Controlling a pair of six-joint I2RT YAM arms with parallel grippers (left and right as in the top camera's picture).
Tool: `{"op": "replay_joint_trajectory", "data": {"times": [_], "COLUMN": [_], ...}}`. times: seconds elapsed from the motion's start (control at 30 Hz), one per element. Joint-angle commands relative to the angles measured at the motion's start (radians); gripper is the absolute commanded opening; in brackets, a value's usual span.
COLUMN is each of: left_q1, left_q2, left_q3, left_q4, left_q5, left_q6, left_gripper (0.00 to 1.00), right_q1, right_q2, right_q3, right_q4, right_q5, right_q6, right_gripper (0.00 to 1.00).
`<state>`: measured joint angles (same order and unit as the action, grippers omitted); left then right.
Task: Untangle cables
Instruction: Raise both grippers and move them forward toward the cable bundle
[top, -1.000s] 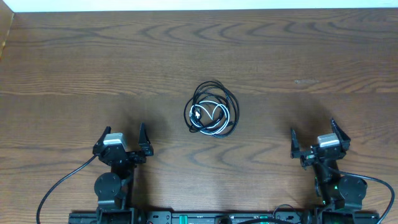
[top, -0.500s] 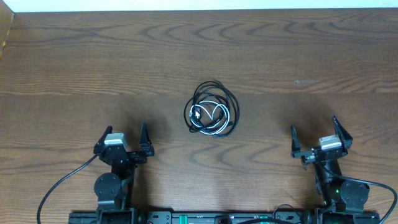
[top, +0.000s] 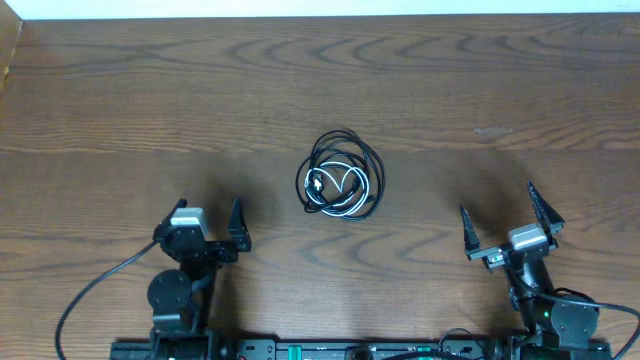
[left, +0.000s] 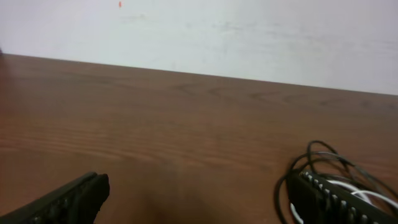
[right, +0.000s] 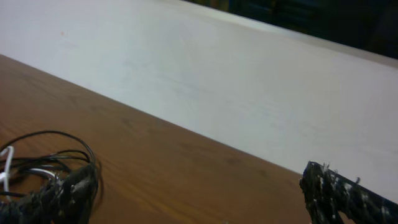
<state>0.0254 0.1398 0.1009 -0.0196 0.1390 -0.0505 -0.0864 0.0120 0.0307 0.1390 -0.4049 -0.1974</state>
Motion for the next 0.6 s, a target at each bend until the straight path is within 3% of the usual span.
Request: {"op": "replay_joint_trajectory", "data": {"times": [0.0, 0.3, 0.57], "left_q1": [0.005, 0.005, 0.005], "left_q2": [0.100, 0.402, 0.645], "left_q3": [0.121, 0.426, 0.765], "left_q4": [0.001, -0.098, -0.356], "left_q5": [0.068, 0.151, 0.218], "left_q6": [0.013, 0.059, 0.127], "left_gripper": [0.98, 0.98, 0.98], "right_q1": [0.006, 0.005, 0.000], "right_q2": [-0.003, 0.126, 0.413], "right_q3": [0.064, 0.224, 0.450], "right_q4": [0.003, -0.001, -0.040], "right_q5": [-0.032, -0.068, -0.229], "right_q6": [0.018, 0.017, 0.018], "right_gripper": [0.99, 0.99, 0.99]}}
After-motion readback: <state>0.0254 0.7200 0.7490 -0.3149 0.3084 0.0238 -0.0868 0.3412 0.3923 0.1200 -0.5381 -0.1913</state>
